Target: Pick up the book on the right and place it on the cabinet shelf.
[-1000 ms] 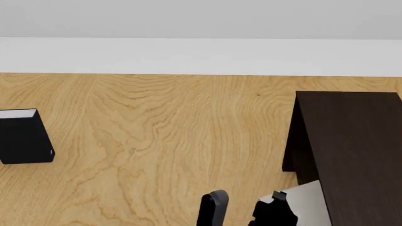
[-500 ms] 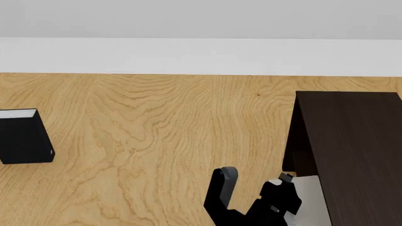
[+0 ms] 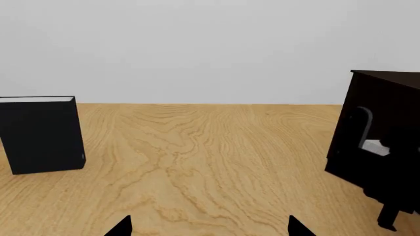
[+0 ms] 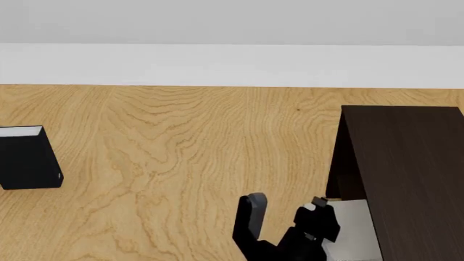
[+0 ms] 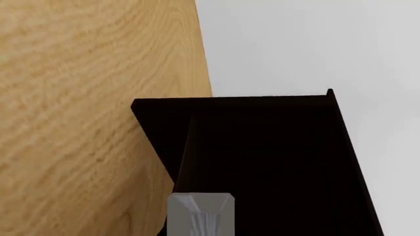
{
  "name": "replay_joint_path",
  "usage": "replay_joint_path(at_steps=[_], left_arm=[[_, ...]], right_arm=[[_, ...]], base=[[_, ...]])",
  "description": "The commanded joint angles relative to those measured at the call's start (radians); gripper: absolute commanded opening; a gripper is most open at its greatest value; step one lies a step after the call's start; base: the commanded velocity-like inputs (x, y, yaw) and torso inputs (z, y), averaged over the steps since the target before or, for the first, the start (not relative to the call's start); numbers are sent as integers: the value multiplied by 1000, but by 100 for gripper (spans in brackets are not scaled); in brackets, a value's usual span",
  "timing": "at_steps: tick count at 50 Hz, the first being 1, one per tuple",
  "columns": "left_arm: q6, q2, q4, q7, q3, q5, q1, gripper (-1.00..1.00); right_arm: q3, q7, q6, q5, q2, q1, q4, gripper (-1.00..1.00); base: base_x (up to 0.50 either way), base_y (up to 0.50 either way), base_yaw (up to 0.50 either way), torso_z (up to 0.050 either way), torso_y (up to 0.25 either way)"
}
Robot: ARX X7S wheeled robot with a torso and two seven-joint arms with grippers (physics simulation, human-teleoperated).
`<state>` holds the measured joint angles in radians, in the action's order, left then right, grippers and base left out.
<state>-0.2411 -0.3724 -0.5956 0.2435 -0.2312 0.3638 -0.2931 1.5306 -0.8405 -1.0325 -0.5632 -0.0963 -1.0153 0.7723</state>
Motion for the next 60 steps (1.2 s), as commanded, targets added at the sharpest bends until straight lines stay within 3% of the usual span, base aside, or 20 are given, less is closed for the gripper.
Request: replay_joint_path(at_steps=[1, 14, 16, 17, 46, 47, 56, 60], left_arm=[[4, 2, -5, -2, 3, 3, 0, 100], [6, -1, -5, 1, 0, 5, 1, 100], [6, -2, 0, -1, 1, 10, 3, 100], [6, -3, 0, -1, 1, 10, 3, 100], [-3, -13, -6, 10, -4, 21, 7, 100], [-3, -14, -7, 11, -4, 21, 7, 100], [5, -15, -3, 12, -6, 20, 5, 100], [2, -16, -5, 14, -7, 22, 6, 100]], right_arm=[[8, 27, 23, 1, -9, -1, 58, -100], [6, 27, 22, 4, -9, 0, 58, -100], [58, 160, 172, 69, 95, 37, 358, -100], [53, 165, 176, 77, 96, 39, 449, -100], [-155, 245, 203, 297, 95, 58, 535, -100], [-133, 260, 204, 310, 96, 63, 529, 100], [-135, 296, 234, 269, 87, 75, 438, 100], [-165, 249, 103, 227, -6, 86, 148, 100]], base=[[0, -3, -3, 0, 0], [2, -2, -3, 0, 0], [5, -1, -2, 0, 0], [0, -3, -4, 0, 0], [3, -4, -7, 0, 0], [16, -6, -10, 0, 0], [13, -7, -9, -2, 0], [6, -6, -8, 0, 0]])
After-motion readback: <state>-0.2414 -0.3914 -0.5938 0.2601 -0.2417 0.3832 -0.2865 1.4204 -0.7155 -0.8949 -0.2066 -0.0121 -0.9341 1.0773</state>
